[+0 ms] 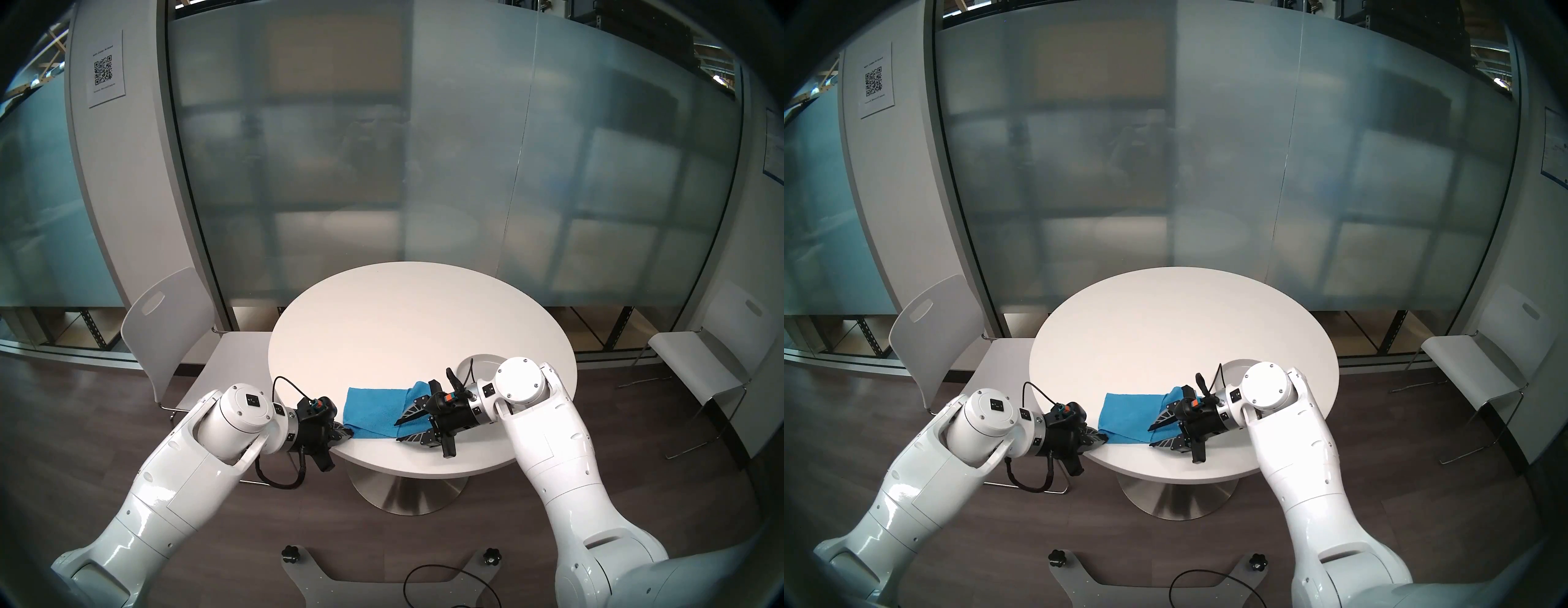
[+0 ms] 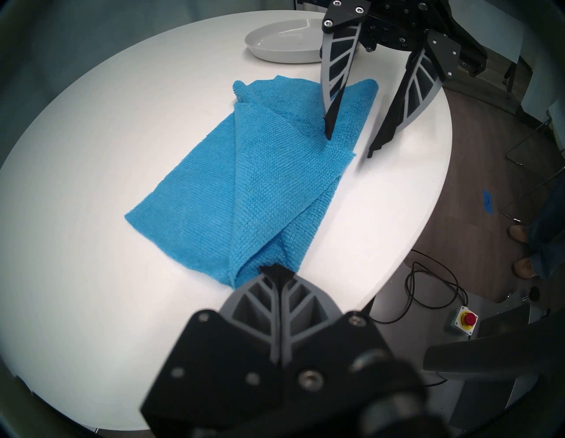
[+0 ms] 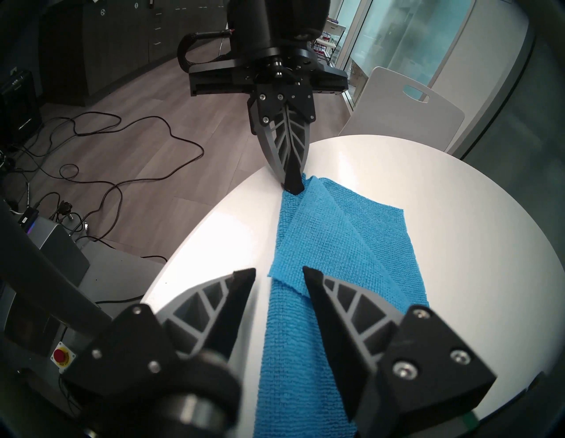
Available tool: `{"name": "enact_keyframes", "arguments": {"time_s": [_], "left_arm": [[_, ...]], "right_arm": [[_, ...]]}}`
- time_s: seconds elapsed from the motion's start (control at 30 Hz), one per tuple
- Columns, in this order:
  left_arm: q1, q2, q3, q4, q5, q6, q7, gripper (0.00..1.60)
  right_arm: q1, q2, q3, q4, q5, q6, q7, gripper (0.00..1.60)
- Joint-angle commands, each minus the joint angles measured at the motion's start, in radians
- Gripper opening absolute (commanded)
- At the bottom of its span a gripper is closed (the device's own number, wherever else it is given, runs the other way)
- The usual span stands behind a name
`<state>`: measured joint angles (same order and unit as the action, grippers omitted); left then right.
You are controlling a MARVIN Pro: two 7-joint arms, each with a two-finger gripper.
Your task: Fold the napkin in half twice and place it beside the plate
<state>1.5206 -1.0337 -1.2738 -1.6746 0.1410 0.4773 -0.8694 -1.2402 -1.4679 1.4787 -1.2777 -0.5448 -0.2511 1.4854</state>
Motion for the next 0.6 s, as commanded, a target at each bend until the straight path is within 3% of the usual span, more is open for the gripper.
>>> {"name": "enact_keyframes", "arguments": {"time_s": [0.0,0.57], "left_arm": [[-0.003,-0.004,0.002,0.002,0.000,0.000,0.001,0.00],[0.000,0.003,-0.002,0.004,-0.005,0.001,0.000,0.00]], "right_arm": [[0.031,-0.012,-0.013,0.018,-0.006,-0.020,-0.011,0.92],[0.053,-0.017,-0.022,0.048,-0.018,-0.029,-0.035,0.78]]}}
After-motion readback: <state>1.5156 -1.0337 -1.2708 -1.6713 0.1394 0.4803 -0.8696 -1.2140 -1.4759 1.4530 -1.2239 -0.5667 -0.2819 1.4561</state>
